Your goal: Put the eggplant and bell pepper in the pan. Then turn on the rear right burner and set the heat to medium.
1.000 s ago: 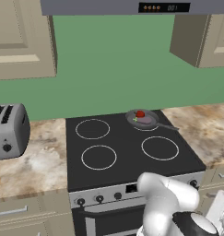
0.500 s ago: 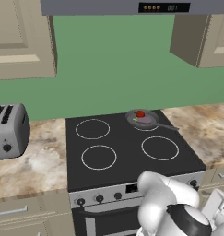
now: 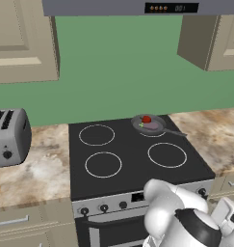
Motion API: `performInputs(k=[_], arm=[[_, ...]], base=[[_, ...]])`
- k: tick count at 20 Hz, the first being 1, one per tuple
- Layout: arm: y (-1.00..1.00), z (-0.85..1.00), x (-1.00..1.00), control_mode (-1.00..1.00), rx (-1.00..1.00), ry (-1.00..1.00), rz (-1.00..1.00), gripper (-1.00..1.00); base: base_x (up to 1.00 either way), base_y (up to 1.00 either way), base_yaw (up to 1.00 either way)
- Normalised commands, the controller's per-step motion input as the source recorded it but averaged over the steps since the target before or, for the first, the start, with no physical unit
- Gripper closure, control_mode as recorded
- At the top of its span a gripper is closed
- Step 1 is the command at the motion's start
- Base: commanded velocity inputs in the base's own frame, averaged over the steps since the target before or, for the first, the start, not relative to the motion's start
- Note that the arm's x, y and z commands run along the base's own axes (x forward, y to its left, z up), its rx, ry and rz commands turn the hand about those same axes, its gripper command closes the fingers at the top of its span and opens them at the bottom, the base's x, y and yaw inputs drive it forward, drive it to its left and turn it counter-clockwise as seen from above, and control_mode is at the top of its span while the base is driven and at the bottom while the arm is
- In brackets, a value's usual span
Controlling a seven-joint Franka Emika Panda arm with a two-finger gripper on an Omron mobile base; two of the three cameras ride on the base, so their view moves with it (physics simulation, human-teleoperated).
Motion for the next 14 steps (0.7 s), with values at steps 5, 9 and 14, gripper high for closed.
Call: performInputs(k=[5, 9, 14], arm=[[0.00, 0.00, 0.01, -1.00, -0.05, -0.09, 0.00, -1.00], [0.00, 0.00, 0.03, -1.00, 0.00, -0.06, 0.00, -1.00], [-0.01, 0.00, 0.07, -1.00, 0.06, 0.00, 0.00, -1.00]], base=[[0.00, 0.00, 0.00], [0.00, 0.00, 0.00], [0.00, 0.00, 0.00]])
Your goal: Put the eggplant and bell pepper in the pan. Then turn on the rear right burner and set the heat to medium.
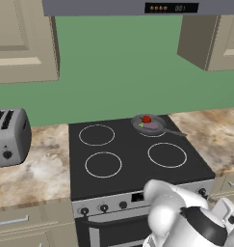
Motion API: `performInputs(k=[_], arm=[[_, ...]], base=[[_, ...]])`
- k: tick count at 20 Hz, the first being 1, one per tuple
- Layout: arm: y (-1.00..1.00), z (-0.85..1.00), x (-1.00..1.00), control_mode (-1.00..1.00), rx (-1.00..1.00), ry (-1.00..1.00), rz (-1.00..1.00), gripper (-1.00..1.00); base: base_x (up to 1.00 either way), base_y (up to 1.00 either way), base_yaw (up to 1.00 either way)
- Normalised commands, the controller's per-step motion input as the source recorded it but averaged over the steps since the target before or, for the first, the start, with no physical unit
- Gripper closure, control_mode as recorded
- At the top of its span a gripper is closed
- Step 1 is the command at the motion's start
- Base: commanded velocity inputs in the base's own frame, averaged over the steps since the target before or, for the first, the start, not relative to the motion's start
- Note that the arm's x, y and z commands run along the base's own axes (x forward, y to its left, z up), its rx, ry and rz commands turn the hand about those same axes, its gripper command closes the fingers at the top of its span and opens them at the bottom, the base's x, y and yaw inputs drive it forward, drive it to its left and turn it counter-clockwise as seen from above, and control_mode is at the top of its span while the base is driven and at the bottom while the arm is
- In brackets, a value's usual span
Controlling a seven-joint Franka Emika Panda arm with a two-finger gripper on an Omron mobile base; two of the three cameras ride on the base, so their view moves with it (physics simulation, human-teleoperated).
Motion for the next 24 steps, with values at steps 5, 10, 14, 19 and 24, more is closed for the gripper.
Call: performInputs(k=[5, 10, 14, 19, 24], arm=[[-0.07, 0.00, 0.01, -1.00, 0.16, 0.00, 0.00, -1.00], [0.00, 0.00, 0.01, -1.00, 0.12, 0.00, 0.00, -1.00], [0.03, 0.00, 0.09, -1.00, 0.05, 0.00, 0.00, -1.00], [0.02, 0.00, 0.09, -1.00, 0.04, 0.00, 0.00, -1.00], [0.00, 0.00, 0.08, -1.00, 0.04, 0.00, 0.00, -1.00]], base=[[0.00, 0.00, 0.00], [0.00, 0.00, 0.00], [0.00, 0.00, 0.00], [0.00, 0.00, 0.00], [0.00, 0.00, 0.00]])
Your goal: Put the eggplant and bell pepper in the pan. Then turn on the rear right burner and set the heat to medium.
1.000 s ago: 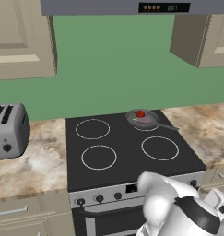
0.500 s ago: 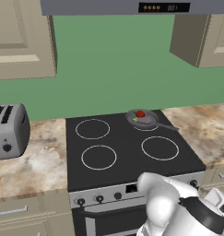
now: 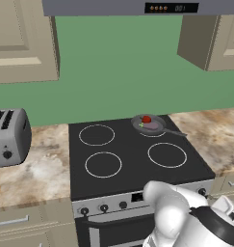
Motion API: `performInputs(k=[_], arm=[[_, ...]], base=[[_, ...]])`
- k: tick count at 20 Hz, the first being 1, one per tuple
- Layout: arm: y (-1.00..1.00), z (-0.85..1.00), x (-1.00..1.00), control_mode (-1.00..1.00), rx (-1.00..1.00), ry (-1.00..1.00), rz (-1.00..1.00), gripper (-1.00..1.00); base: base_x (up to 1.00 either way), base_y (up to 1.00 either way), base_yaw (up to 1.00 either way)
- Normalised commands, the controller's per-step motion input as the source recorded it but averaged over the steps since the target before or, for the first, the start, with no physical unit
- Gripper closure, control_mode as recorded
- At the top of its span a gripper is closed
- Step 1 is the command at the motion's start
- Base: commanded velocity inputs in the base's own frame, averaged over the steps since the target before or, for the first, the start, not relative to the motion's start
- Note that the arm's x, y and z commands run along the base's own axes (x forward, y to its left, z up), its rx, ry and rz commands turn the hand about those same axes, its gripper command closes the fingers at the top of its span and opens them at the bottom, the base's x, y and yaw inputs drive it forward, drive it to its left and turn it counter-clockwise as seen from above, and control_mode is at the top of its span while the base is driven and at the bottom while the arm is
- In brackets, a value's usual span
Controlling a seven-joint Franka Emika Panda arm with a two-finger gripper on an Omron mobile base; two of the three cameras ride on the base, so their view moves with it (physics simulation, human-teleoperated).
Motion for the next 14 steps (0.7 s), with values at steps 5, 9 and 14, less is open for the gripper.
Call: performInputs(k=[5, 9, 14], arm=[[0.00, 0.00, 0.00, -1.00, 0.07, 0.00, 0.00, -1.00], [0.01, 0.00, 0.01, -1.00, 0.07, 0.00, 0.00, -1.00], [0.12, 0.00, 0.11, -1.00, 0.05, 0.03, 0.00, -1.00]], base=[[0.00, 0.00, 0.00], [0.00, 0.00, 0.00], [0.00, 0.00, 0.00]])
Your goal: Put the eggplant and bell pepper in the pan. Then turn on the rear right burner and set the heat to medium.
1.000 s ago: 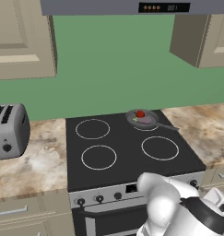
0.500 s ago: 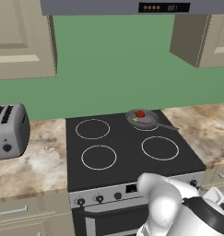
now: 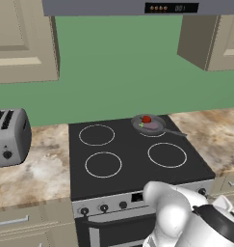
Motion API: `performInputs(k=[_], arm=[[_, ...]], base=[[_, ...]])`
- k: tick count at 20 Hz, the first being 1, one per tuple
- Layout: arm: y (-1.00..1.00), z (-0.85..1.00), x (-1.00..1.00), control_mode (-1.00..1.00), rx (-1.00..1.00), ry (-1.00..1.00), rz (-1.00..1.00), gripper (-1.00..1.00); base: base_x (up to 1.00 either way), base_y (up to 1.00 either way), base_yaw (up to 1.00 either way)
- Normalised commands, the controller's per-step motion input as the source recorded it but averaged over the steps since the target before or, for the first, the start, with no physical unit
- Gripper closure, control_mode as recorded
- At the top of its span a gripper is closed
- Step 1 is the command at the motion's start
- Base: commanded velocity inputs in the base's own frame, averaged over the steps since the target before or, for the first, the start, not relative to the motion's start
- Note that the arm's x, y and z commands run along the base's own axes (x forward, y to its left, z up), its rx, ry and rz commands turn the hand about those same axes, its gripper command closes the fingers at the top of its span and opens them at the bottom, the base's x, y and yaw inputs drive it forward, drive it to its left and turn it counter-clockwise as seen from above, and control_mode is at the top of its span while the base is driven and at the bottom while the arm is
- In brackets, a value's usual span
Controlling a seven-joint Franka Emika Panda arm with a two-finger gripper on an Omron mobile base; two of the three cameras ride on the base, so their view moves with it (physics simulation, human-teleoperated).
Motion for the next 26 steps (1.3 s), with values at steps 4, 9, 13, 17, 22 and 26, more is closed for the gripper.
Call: performInputs(k=[4, 9, 13, 17, 22, 26], arm=[[0.14, 0.00, 0.12, -1.00, 0.03, 0.03, 0.00, -1.00], [0.05, 0.00, 0.12, -1.00, 0.05, 0.04, 0.00, -1.00], [0.00, 0.00, 0.25, -1.00, 0.06, 0.03, 0.00, -1.00], [0.00, 0.00, 0.33, -1.00, 0.06, 0.03, 0.00, -1.00], [0.00, -0.14, 0.30, -1.00, 0.04, 0.05, 0.00, -1.00], [-0.06, -0.39, 0.15, -1.00, 0.07, 0.05, 0.00, -1.00]], base=[[0.00, 0.00, 0.00], [0.00, 0.00, 0.00], [0.00, 0.00, 0.00], [0.00, 0.00, 0.00], [0.00, 0.00, 0.00], [0.00, 0.00, 0.00]])
